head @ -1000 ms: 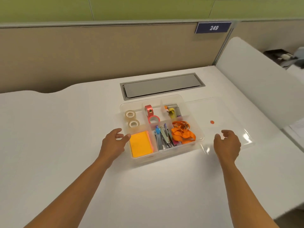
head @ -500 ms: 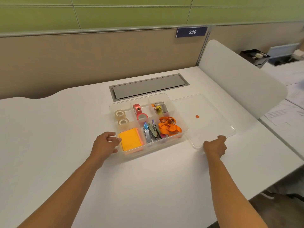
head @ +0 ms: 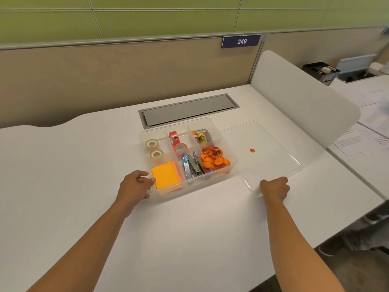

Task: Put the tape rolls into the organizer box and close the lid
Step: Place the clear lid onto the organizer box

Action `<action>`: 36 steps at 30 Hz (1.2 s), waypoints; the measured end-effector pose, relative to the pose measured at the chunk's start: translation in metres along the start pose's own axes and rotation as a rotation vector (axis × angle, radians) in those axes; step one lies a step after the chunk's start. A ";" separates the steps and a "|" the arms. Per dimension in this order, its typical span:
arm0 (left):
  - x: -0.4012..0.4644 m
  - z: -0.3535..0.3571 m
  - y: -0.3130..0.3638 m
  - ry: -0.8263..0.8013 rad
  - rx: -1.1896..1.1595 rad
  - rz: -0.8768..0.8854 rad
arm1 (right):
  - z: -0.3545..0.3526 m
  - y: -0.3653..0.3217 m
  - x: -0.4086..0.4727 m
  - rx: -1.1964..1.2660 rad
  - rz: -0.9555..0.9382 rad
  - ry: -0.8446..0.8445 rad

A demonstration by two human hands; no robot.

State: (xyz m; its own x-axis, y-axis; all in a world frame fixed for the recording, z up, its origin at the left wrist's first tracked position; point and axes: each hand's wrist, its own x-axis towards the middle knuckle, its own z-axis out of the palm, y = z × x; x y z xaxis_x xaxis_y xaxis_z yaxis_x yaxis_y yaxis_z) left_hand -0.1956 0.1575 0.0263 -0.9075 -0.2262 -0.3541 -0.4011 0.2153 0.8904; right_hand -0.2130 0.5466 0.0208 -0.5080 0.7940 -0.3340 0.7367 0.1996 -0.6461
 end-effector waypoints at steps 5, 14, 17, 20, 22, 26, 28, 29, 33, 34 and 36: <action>-0.003 0.002 0.001 0.016 0.018 -0.004 | -0.010 0.012 0.003 -0.014 0.017 0.036; -0.004 0.005 0.004 0.038 0.062 0.028 | -0.005 0.024 -0.008 -0.446 -0.415 0.013; -0.003 0.004 0.003 0.035 0.058 0.027 | -0.004 0.034 -0.008 -0.604 -0.635 -0.135; -0.004 0.005 0.002 0.029 0.046 0.023 | -0.006 0.032 -0.008 -0.712 -0.681 -0.173; -0.003 0.006 0.001 0.028 0.042 0.021 | -0.005 0.029 -0.011 -0.813 -0.752 -0.160; -0.001 0.005 0.002 0.027 0.055 0.023 | 0.004 0.023 -0.020 -1.026 -0.928 -0.137; -0.001 0.004 0.001 0.029 0.056 0.025 | 0.010 0.022 -0.025 -1.113 -0.957 -0.133; -0.001 0.004 0.000 0.030 0.057 0.025 | 0.012 0.022 -0.028 -1.153 -0.955 -0.142; -0.002 0.005 0.001 0.028 0.070 0.030 | 0.015 0.021 -0.036 -1.217 -0.898 -0.161; -0.002 0.004 0.001 0.026 0.076 0.034 | 0.015 0.021 -0.036 -1.208 -0.884 -0.163; -0.003 0.004 0.002 0.021 0.079 0.036 | 0.013 0.020 -0.036 -1.211 -0.884 -0.137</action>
State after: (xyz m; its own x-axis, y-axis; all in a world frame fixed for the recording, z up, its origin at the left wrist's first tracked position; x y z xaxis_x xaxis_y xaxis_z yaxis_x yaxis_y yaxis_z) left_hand -0.1944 0.1620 0.0278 -0.9191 -0.2368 -0.3150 -0.3773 0.2977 0.8769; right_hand -0.1856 0.5147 0.0109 -0.9593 0.1231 -0.2543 0.0575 0.9663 0.2508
